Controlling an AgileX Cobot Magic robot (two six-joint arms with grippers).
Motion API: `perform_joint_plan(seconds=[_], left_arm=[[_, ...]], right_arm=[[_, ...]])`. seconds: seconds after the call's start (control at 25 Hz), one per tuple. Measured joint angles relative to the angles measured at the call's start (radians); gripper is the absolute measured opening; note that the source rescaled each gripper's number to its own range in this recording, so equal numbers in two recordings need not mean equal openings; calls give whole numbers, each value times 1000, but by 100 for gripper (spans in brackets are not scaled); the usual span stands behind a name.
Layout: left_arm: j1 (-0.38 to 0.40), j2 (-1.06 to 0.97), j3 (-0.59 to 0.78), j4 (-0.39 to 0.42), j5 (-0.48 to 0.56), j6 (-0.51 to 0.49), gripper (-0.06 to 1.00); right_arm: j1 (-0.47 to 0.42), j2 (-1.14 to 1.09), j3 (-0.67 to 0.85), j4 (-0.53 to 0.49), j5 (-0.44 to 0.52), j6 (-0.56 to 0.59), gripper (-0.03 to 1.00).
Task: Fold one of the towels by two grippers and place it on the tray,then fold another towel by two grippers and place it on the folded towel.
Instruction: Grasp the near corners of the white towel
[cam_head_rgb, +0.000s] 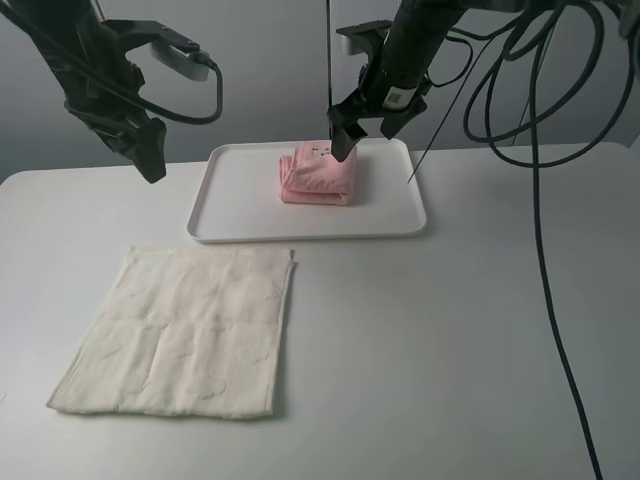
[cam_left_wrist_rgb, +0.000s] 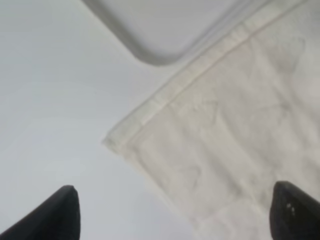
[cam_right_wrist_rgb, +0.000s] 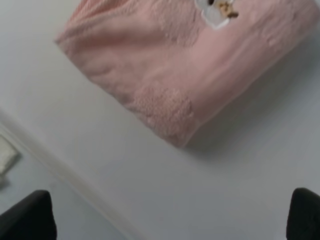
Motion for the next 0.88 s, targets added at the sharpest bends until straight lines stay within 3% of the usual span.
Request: perform_joint_plan(seconds=[0.48,0.68,0.88], left_arm=[[0,-117,287,2,-58,60,97],[0,-202,437,2,-108,117,97],[0,-324,624,34,-187,220,97]], right_arm=[[0,-277,495,45,-235,-65,100],[40,-399,673,45,-255,-127,100],[144,-449,789,45,-252,-191,100]])
